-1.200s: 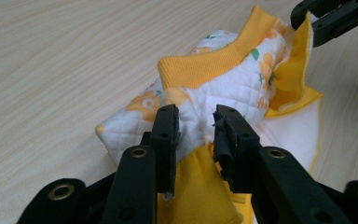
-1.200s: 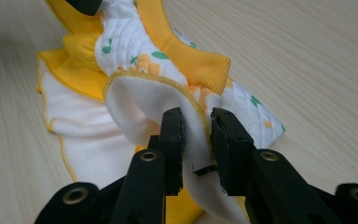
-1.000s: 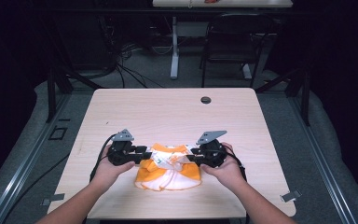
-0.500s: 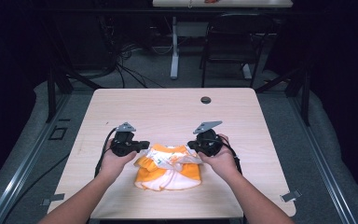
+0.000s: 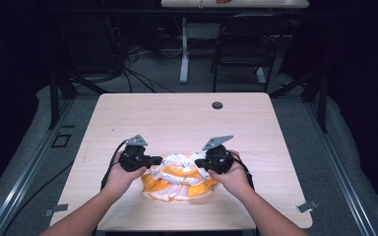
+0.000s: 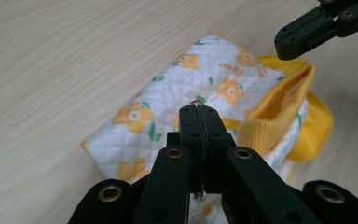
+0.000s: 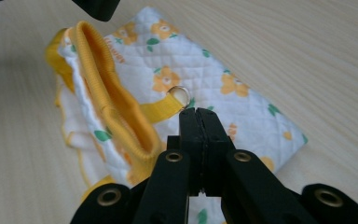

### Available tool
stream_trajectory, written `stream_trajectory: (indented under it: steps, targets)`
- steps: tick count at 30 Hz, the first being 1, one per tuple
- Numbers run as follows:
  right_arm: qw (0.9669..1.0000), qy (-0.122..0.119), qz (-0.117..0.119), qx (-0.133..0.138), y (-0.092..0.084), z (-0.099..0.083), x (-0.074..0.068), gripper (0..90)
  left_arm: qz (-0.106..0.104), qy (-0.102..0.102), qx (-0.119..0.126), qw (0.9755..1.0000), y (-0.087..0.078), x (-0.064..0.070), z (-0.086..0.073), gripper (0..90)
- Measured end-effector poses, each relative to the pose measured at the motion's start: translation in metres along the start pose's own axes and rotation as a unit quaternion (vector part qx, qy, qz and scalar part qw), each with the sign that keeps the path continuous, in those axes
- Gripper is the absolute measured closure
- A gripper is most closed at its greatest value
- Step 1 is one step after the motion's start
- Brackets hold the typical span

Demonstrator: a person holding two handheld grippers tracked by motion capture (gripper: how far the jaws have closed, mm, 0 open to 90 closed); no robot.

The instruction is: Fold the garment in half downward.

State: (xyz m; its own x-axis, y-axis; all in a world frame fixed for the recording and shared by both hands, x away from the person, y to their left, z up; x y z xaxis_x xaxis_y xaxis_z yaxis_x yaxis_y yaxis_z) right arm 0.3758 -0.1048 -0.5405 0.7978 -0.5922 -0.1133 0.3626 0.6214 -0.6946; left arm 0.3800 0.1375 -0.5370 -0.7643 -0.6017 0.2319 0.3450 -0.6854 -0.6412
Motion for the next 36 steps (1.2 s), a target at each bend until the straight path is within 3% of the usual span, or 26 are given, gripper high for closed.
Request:
stream_trajectory:
  steps: [8, 13, 18, 24, 30, 36]
  targets:
    - [0.9997, -0.014, 0.02, -0.008, -0.006, -0.015, -0.024, 89.8, -0.016, 0.0, -0.015, 0.9997, 0.001, 0.02, -0.018, 90.0]
    - [0.9992, -0.021, 0.031, -0.012, -0.004, -0.025, -0.036, 89.7, -0.011, 0.007, -0.032, 0.9994, 0.005, 0.025, -0.032, 89.9]
    - [0.999, -0.016, 0.038, -0.019, 0.001, -0.036, -0.042, 89.6, -0.005, 0.007, -0.047, 0.9989, 0.012, 0.025, -0.049, 89.9]
    - [0.9989, -0.004, 0.037, -0.029, 0.011, -0.055, -0.043, 89.2, 0.004, 0.0, -0.046, 0.9989, 0.019, 0.018, -0.066, 89.8]
    - [0.9987, 0.006, 0.04, -0.031, 0.018, -0.067, -0.044, 89.2, 0.008, -0.009, -0.028, 0.9995, 0.021, 0.01, -0.07, 89.8]
    - [0.9989, 0.005, 0.041, -0.025, 0.019, -0.07, -0.045, 89.3, 0.008, -0.011, -0.024, 0.9996, 0.021, 0.01, -0.072, 89.8]
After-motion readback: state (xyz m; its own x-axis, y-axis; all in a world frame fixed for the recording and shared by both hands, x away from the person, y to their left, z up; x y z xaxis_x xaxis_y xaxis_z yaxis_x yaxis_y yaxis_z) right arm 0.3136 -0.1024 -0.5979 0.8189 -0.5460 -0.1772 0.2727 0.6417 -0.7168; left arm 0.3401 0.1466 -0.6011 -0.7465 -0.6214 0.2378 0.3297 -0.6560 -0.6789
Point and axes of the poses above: each handheld gripper's, and its own axes: y roughly forward along the jaws, z roughly out of its top, x roughly to its right, the point moved 4 cm from there along y, roughly forward along the jaws
